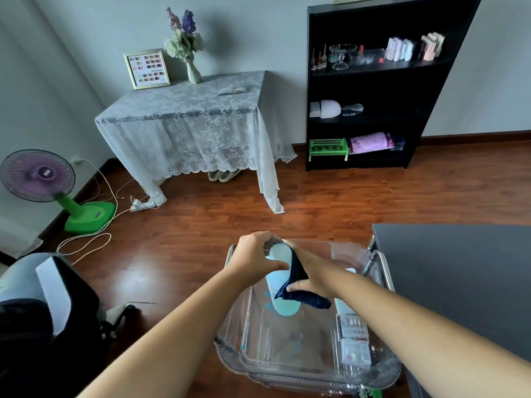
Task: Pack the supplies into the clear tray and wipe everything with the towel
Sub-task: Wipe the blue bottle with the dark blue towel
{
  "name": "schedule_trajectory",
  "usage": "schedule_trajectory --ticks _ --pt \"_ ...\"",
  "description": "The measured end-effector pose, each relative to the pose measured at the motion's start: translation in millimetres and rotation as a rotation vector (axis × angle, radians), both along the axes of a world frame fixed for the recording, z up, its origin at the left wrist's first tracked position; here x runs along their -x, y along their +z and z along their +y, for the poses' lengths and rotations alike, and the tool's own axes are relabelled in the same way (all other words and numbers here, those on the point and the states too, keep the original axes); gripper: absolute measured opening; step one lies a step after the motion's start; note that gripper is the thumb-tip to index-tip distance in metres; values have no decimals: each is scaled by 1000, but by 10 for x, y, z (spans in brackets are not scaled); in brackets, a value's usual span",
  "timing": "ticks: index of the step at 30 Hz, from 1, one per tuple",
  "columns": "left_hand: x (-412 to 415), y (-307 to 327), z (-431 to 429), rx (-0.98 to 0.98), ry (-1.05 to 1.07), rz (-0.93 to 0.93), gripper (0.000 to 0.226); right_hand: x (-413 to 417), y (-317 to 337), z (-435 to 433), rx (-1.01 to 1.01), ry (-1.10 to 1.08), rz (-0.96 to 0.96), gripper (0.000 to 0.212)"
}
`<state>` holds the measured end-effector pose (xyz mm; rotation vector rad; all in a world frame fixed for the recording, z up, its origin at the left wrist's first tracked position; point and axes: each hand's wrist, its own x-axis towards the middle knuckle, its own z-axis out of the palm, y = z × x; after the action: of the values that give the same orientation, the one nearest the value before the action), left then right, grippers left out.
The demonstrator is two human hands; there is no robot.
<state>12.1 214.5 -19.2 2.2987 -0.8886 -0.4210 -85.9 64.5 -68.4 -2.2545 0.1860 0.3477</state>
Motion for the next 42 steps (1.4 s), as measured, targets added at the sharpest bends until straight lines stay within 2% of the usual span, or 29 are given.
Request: schedule_trajectory --ticks 4,9,13,15,17,20,22,24,29,37,42 --pt "-27 0 14 5 -29 -6 47 -50 51 -71 16 21 43 99" --pt "78 -69 18 82 35 -37 47 178 -59 142 -86 -154 -128 92" --pt "127 -85 21 109 82 -53 45 315 -218 375 143 -313 -237 79" --pt "162 -99 28 128 118 -50 44 338 -227 391 72 -342 -265 78" --pt "180 -103 27 125 127 -42 44 296 -151 267 -22 -297 -189 86" --pt "182 -85 16 93 100 -46 45 125 16 27 47 -122 -16 101" --pt "168 -86 10 89 106 -59 45 35 78 -14 87 -98 39 104" --pt "155 -87 9 82 120 -69 44 46 56 42 110 -138 19 99" --pt "154 -107 4 73 87 -83 45 333 -98 261 141 -279 -225 80" --pt "4 -76 47 47 -49 -51 46 243 -21 270 160 -199 -183 81" --pt "36 -163 109 119 -16 -5 52 268 -108 267 153 -200 -179 84"
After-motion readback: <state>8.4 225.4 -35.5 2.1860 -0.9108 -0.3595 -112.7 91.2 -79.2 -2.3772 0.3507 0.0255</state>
